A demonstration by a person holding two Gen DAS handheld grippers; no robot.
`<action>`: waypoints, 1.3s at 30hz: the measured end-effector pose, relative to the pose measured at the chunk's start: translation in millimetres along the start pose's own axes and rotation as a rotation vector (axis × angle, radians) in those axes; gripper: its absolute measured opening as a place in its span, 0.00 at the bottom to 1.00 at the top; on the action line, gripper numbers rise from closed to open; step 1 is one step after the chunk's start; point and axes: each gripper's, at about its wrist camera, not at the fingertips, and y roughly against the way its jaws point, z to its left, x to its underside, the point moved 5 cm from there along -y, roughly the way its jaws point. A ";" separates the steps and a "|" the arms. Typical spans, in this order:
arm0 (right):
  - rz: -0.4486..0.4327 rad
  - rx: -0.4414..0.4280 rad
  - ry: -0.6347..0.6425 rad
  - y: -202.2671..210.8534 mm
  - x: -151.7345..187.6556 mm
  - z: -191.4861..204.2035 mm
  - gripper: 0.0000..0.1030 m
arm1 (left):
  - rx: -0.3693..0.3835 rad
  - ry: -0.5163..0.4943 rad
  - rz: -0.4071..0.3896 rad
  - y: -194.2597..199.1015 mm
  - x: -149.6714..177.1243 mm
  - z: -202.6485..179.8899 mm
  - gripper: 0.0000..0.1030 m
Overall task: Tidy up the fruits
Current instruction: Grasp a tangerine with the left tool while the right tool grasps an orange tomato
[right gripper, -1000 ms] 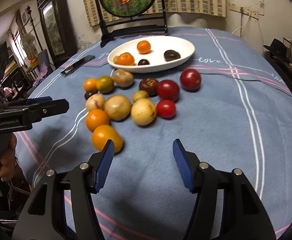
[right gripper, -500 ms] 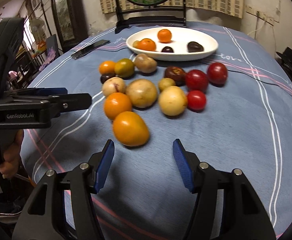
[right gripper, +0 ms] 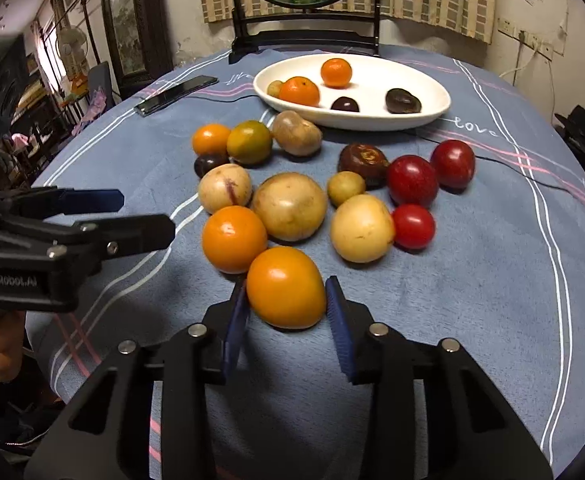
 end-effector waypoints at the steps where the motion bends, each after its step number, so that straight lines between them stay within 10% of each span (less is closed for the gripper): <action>1: -0.001 -0.005 -0.009 1.1 0.5 -3.0 0.38 | 0.002 -0.007 0.001 -0.2 0.1 -1.8 0.85; 20: -0.057 0.030 -0.169 35.8 26.1 -72.6 0.38 | 0.019 -0.119 0.061 -29.4 4.2 -60.2 0.83; 30: -0.063 0.005 -0.171 35.6 27.0 -72.9 0.38 | -0.003 -0.118 0.063 -42.5 -3.1 -61.6 0.38; 39: -0.065 0.009 -0.178 35.9 26.6 -73.5 0.38 | 0.013 -0.147 0.044 -30.9 -1.9 -62.6 0.38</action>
